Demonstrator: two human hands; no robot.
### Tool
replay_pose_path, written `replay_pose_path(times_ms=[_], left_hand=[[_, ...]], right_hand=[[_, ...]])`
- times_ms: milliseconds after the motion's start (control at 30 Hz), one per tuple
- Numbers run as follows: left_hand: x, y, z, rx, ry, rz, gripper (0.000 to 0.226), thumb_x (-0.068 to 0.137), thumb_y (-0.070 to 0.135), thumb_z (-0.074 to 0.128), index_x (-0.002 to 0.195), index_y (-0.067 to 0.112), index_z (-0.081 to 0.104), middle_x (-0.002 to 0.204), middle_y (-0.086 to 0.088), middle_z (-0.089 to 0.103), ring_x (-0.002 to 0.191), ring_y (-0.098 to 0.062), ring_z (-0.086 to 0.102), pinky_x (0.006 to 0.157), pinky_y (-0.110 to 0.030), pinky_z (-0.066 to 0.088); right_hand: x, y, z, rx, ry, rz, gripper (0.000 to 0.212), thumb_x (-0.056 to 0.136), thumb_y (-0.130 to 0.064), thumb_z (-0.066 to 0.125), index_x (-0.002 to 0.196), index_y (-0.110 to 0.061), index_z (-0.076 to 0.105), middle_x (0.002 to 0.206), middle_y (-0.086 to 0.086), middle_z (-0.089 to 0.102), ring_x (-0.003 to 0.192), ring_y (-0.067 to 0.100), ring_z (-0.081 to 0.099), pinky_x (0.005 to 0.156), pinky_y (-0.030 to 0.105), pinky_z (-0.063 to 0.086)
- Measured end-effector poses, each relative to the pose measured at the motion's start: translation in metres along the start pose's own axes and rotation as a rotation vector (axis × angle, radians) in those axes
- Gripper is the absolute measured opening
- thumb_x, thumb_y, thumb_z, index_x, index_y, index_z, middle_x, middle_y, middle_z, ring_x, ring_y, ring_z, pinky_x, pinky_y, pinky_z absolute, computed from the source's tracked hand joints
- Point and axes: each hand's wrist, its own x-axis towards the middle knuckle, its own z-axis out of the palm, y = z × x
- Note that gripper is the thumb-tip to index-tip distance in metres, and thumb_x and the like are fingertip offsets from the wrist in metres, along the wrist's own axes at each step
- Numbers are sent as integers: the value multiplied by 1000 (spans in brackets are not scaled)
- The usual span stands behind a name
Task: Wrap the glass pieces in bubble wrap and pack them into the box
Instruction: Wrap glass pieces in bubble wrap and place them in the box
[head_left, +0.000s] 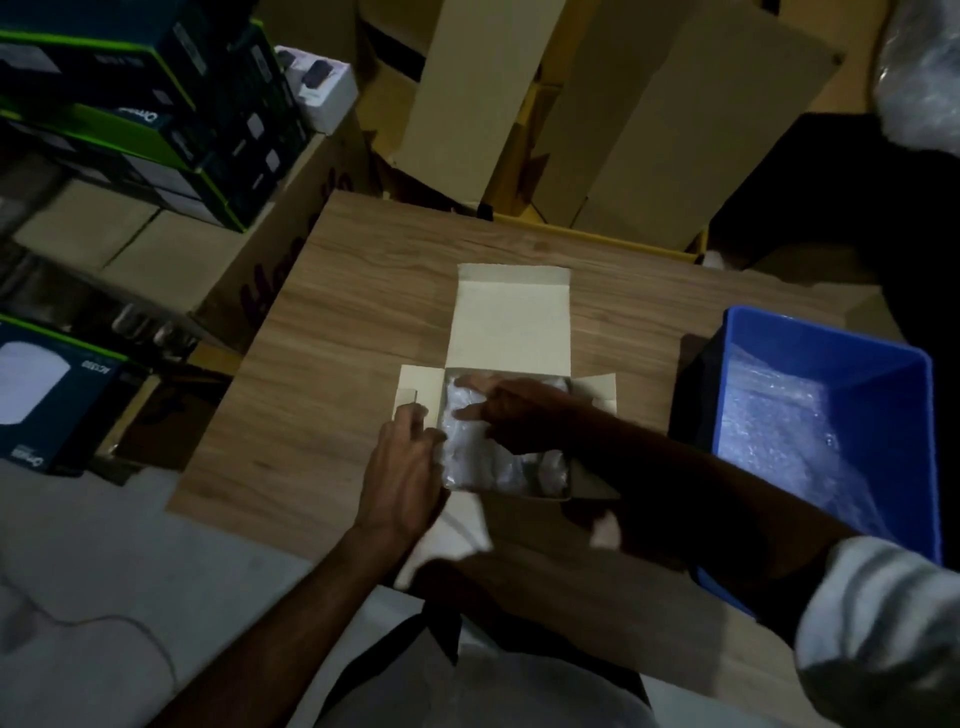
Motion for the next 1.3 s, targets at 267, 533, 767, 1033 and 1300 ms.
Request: replay_pose_path(times_ms=[267, 533, 767, 1033, 1300], left_hand=[[-13, 20, 18, 92, -126, 108, 39, 104, 30, 43, 140, 18, 50, 142, -2, 53, 127, -17, 50, 107, -25, 37], [-18, 38, 10, -109, -223, -1, 64, 97, 24, 62, 150, 8, 31, 140, -15, 53, 120, -28, 60, 98, -38, 51], [4, 46, 11, 59, -312, -100, 57, 100, 24, 53, 150, 14, 28, 129, -16, 61, 113, -33, 62, 94, -41, 49], [15, 30, -1, -125, -448, -105, 65, 102, 33, 54, 155, 15, 22, 129, -16, 63, 112, -32, 64, 95, -41, 52], [53, 11, -19, -182, -271, 51, 48, 89, 19, 70, 133, 16, 49, 127, -14, 59, 114, -31, 59, 87, -37, 51]], right_hand=[[4, -6, -20, -264, 63, -64, 49, 94, -17, 51, 142, -22, 58, 154, 18, 44, 123, 36, 52, 97, 43, 45], [16, -1, -21, -145, -64, 10, 49, 96, -6, 58, 142, -23, 58, 152, 10, 46, 138, 32, 44, 112, 42, 40], [23, -5, -5, -321, 41, -22, 34, 100, -11, 48, 132, -11, 56, 134, 15, 58, 114, 34, 60, 92, 40, 52], [-1, -1, -17, 61, 41, 114, 45, 95, -1, 62, 139, -6, 58, 145, 18, 54, 137, 34, 50, 112, 44, 42], [-29, -20, -4, -13, -19, 339, 67, 78, -55, 78, 137, -28, 59, 158, 2, 42, 146, 23, 37, 115, 39, 34]])
